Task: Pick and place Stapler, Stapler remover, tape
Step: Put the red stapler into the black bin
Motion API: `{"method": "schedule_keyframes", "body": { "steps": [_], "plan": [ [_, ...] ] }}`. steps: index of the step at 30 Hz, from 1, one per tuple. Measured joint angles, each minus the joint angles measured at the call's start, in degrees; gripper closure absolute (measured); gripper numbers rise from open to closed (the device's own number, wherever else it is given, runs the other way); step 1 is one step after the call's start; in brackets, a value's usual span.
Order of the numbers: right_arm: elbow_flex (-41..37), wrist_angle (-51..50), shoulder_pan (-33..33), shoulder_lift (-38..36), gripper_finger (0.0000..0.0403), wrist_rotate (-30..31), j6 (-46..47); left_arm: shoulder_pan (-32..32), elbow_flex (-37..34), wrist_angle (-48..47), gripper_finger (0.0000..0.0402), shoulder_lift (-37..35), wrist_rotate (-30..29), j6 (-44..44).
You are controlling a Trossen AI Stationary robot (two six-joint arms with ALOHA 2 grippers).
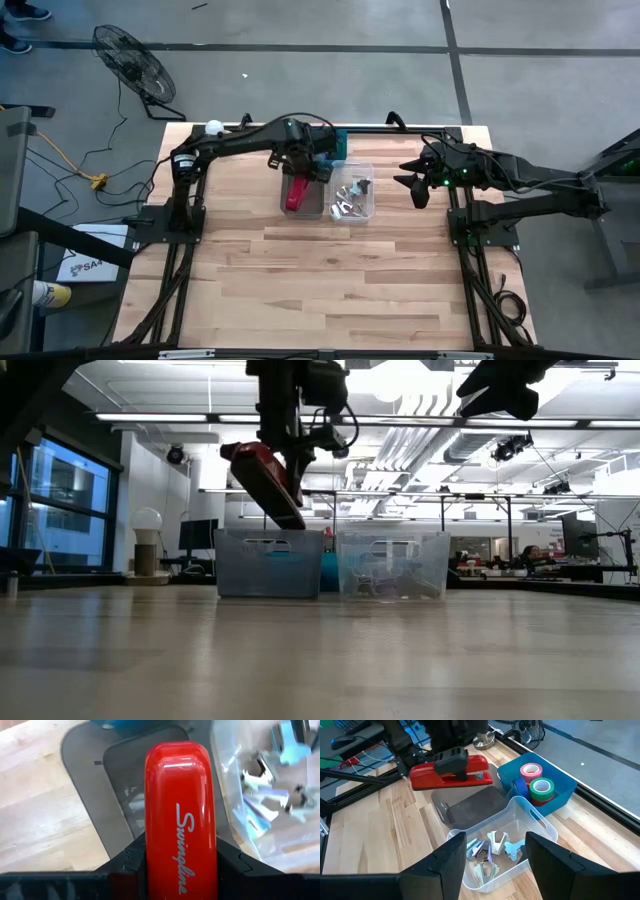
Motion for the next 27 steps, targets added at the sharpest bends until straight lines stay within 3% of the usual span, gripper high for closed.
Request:
{"method": "schedule_keyframes", "body": {
  "steps": [10, 27],
  "plan": [
    [0.00, 0.04, 0.01, 0.01, 0.0208, 0.30, 0.00, 3.25, -3.21, 3.37, 0.0268, 0.00, 4.05, -1.91],
    [0.00, 0.09, -0.01, 0.02, 0.0208, 0.78, 0.66, 3.49, -12.03, 10.05, 0.0268, 0.02, -3.59, -6.39]
  ]
}}
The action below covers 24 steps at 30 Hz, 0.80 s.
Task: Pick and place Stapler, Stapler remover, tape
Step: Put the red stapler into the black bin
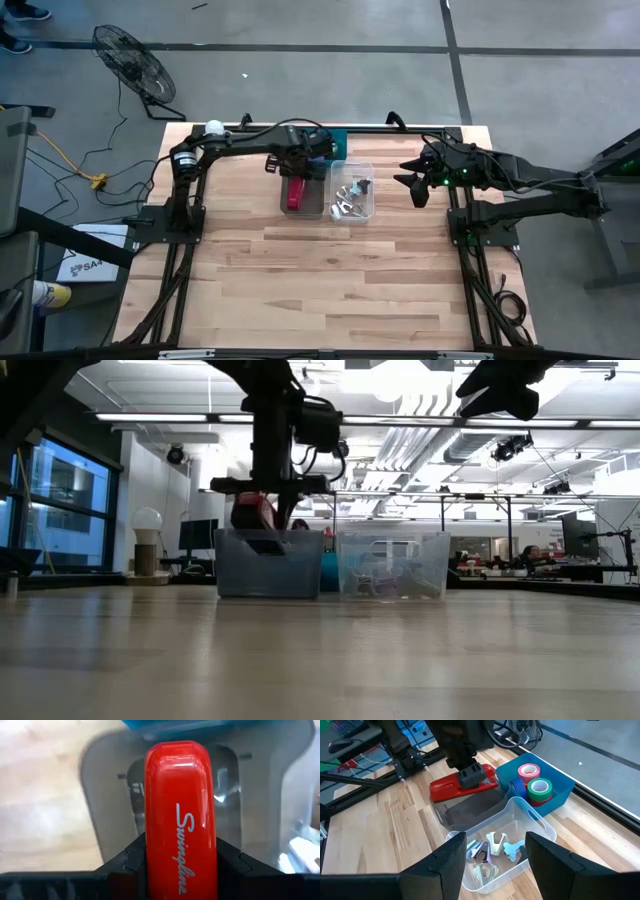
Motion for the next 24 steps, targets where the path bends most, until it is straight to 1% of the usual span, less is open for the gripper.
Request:
{"method": "schedule_keyframes", "body": {
  "steps": [3, 10, 15, 24],
  "plan": [
    [0.00, 0.00, 0.00, 0.00, 0.0208, 0.00, 0.40, 0.00, -0.84, 1.01, 0.0268, -0.02, -2.80, 0.00],
    [0.00, 0.00, 0.00, 0.00, 0.0208, 0.00, 0.42, -0.09, -3.74, 5.01, 0.0268, -0.02, -4.69, -0.07],
    [0.00, -0.02, 0.01, 0.00, 0.0208, 0.00, 0.42, -0.04, -5.29, 6.04, 0.0268, -0.02, -4.98, -0.13],
    [0.00, -0.02, 0.00, 0.00, 0.0208, 0.22, 0.44, -0.04, -5.54, 5.95, 0.0266, -0.02, -5.15, -0.25]
  ]
}}
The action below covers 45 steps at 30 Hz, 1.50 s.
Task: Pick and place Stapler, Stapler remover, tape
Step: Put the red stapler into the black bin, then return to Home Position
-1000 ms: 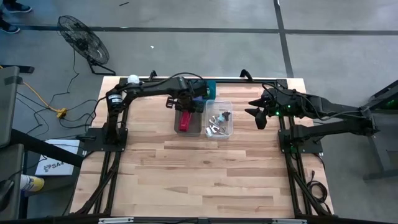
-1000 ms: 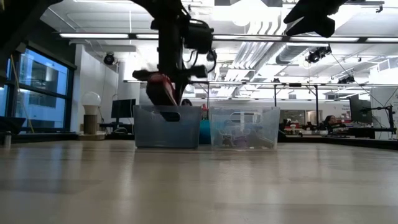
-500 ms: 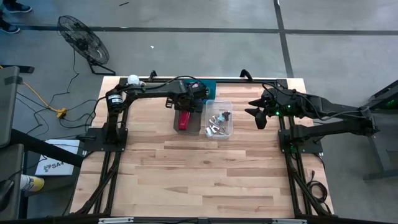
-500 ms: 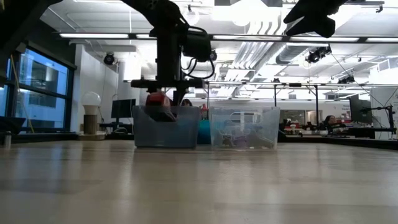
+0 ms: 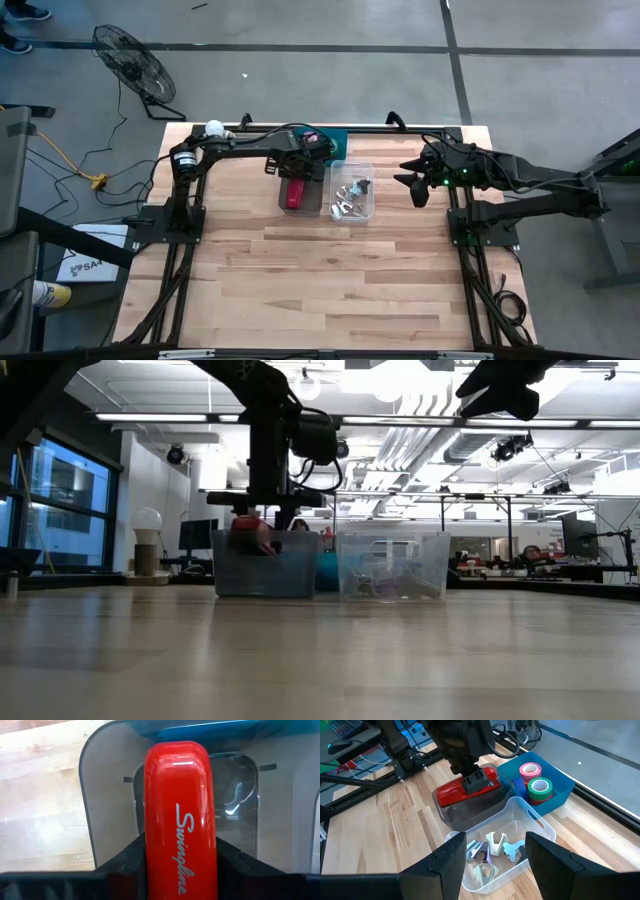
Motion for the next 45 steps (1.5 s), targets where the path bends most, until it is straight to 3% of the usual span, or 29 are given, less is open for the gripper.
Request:
{"method": "schedule_keyframes", "body": {
  "steps": [6, 10, 21, 24, 33, 45],
  "plan": [
    [0.00, 0.00, 0.00, 0.00, 0.0208, -0.02, 0.00, 0.00, 0.04, -0.35, 0.0143, -0.04, 0.16, 0.02],
    [0.00, -0.02, 0.01, 0.00, 0.0208, -0.02, 0.00, 0.00, 0.04, -0.37, 0.0100, -0.04, 1.16, 0.35],
    [0.00, -0.04, 0.02, 0.00, 0.0208, -1.36, -0.05, -0.09, 1.17, -1.63, 0.0091, -0.04, 10.79, 9.58],
    [0.00, 0.04, 0.01, 0.00, 0.0208, -0.82, -1.29, -1.50, 3.12, -3.11, 0.0091, -0.63, 10.70, 13.76],
    [0.00, 0.66, 0.00, 0.00, 0.0208, -0.02, -1.49, -7.42, 9.77, -5.44, 0.0090, -8.05, -1.84, 21.33],
    [0.00, 0.63, 0.00, -0.02, 0.0208, -0.28, -1.11, -15.26, 10.16, -11.26, 0.0090, -20.57, -11.29, 25.96]
  ]
}}
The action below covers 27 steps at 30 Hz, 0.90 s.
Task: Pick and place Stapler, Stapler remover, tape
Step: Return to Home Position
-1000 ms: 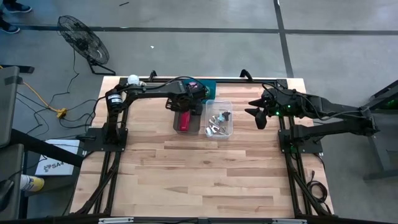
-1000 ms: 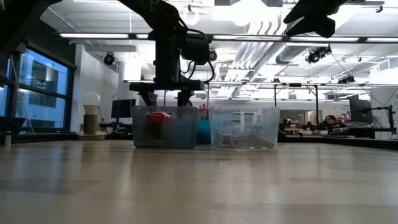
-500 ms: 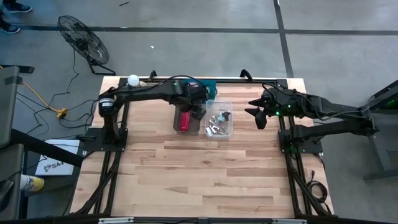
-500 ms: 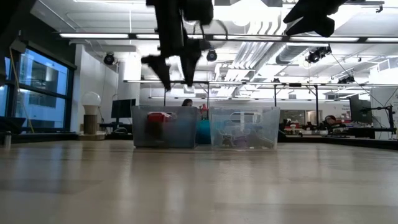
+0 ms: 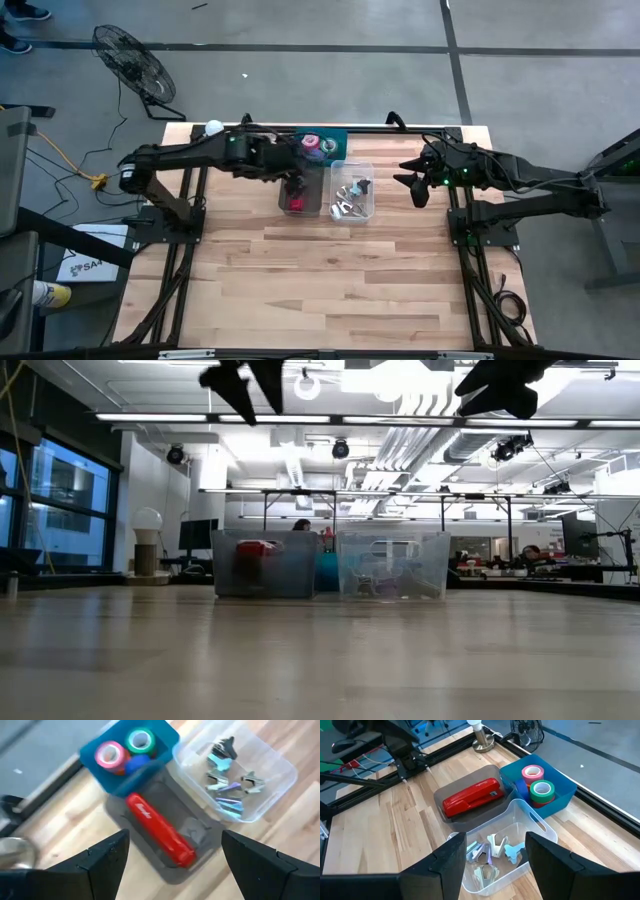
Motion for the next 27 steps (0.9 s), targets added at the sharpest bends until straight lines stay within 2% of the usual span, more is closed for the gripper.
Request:
{"method": "schedule_keyframes", "body": {
  "steps": [7, 11, 14, 18, 27],
  "plan": [
    [0.02, -0.03, 0.01, 0.00, 0.0208, -1.11, 0.02, -5.43, 0.00, -9.32, 0.0090, -5.50, -9.26, -0.14],
    [0.02, -0.03, 0.00, 0.00, 0.0208, -1.37, 0.02, -8.07, -0.84, -11.65, 0.0090, -9.19, -12.52, 0.12],
    [0.02, -0.04, 0.02, 0.00, 0.0208, -1.97, 0.04, -9.52, -4.08, -11.29, 0.0090, -13.34, -13.89, 1.53],
    [0.02, -0.04, 0.00, 0.00, 0.0208, -2.17, 0.05, -10.03, -12.91, -4.18, 0.0090, -21.04, -13.28, 6.05],
    [0.02, -0.04, 0.00, 0.00, 0.0208, -7.17, 0.07, -9.88, -40.36, 23.04, 0.0090, -44.18, 0.28, 15.74]
  ]
}}
